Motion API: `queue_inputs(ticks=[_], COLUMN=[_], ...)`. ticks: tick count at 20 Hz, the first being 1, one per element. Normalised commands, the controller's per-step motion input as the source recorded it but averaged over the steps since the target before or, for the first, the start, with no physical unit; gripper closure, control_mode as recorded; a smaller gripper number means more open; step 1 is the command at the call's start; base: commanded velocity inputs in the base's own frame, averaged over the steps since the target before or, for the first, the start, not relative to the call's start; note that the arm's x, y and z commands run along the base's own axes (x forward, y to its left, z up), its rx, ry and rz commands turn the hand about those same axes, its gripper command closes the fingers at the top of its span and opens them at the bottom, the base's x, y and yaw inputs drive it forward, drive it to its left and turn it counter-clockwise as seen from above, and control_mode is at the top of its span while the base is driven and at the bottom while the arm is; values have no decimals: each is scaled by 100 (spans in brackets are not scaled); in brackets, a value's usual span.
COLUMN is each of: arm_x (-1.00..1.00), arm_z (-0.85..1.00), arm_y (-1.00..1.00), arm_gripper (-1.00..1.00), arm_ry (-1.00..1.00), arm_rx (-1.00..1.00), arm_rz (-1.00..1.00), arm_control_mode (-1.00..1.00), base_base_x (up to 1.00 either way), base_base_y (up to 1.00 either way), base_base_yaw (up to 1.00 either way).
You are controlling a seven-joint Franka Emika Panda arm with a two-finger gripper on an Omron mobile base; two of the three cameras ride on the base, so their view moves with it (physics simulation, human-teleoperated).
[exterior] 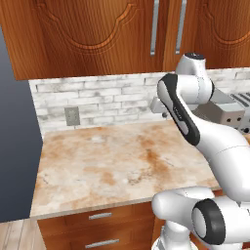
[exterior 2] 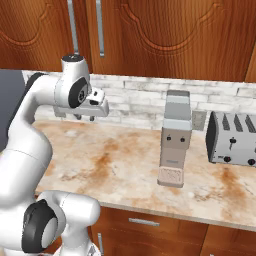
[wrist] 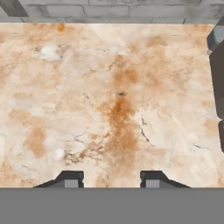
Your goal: Open the cabinet and move the ladle to the pot. Then close the cabinet.
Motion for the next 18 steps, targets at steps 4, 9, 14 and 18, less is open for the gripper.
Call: queue_inputs(ticks=[4,9,14,18], arm_x=[-34,-45,-26,-13], arm_z=[0,22,65,79], arm_y=[0,0,-1,-10], arm_gripper=[-100,-100,-100,-100], arm_ry=[-10,-26,-32,-35], arm_rx=[0,0,0,0], arm_rz=[0,-1,-7,-10], arm_control_mode=[-100,-100,-100,-100], base_base_x=[0,0,0,0], base_base_y=[0,0,0,0], base_base_yaw=[0,0,0,0])
